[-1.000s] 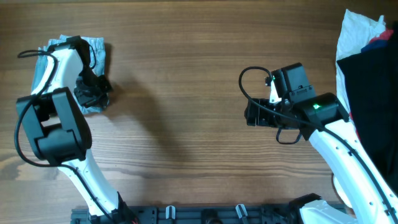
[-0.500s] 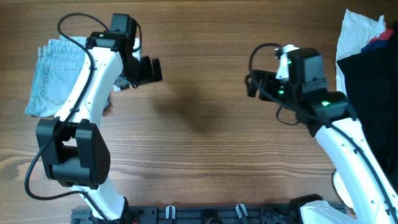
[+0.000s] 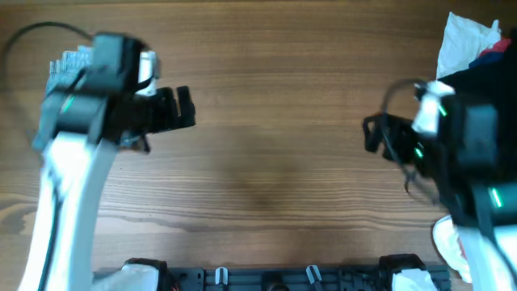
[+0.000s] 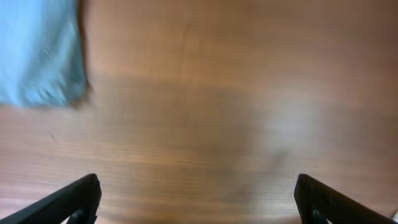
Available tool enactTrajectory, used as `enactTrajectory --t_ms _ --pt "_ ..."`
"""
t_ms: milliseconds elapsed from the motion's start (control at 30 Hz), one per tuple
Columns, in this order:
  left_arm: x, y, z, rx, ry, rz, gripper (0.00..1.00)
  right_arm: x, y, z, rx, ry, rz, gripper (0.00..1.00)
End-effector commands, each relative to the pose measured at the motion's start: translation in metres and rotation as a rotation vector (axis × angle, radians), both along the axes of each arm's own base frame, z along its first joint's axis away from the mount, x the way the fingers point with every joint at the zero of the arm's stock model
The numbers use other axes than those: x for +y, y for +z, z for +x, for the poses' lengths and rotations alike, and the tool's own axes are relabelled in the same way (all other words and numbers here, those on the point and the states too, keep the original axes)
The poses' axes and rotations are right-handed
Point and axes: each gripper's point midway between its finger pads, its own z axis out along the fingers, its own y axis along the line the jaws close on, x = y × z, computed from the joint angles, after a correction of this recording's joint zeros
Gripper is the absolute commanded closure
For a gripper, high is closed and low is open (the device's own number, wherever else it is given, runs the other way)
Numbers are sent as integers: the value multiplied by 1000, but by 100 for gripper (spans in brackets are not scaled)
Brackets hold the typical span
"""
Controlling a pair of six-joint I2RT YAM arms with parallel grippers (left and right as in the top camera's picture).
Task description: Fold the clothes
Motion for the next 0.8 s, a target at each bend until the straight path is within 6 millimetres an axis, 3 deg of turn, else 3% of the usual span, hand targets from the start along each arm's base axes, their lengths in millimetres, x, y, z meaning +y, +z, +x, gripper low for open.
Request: enactTrajectory --t_ms 0,67,133,233,333,533,767 --pt "9 45 -32 -273 16 38 0 -24 28 -37 -192 -117 -35 2" --pt "16 51 -51 -372 57 50 0 -30 32 -58 -279 -134 -46 0" --pt "25 45 -69 -436 100 44 0 -31 28 -74 -330 -125 -50 1" --pt "32 26 -89 -480 140 17 0 -29 17 -82 -340 -103 -53 0" --pt "37 1 -100 -475 148 24 0 -10 8 -82 -322 30 -55 0" --pt "43 -43 -93 -400 170 88 0 -15 -10 -71 -240 1 -71 0" --pt "42 -59 -87 -320 161 117 0 -15 -14 -68 -218 2 -73 0"
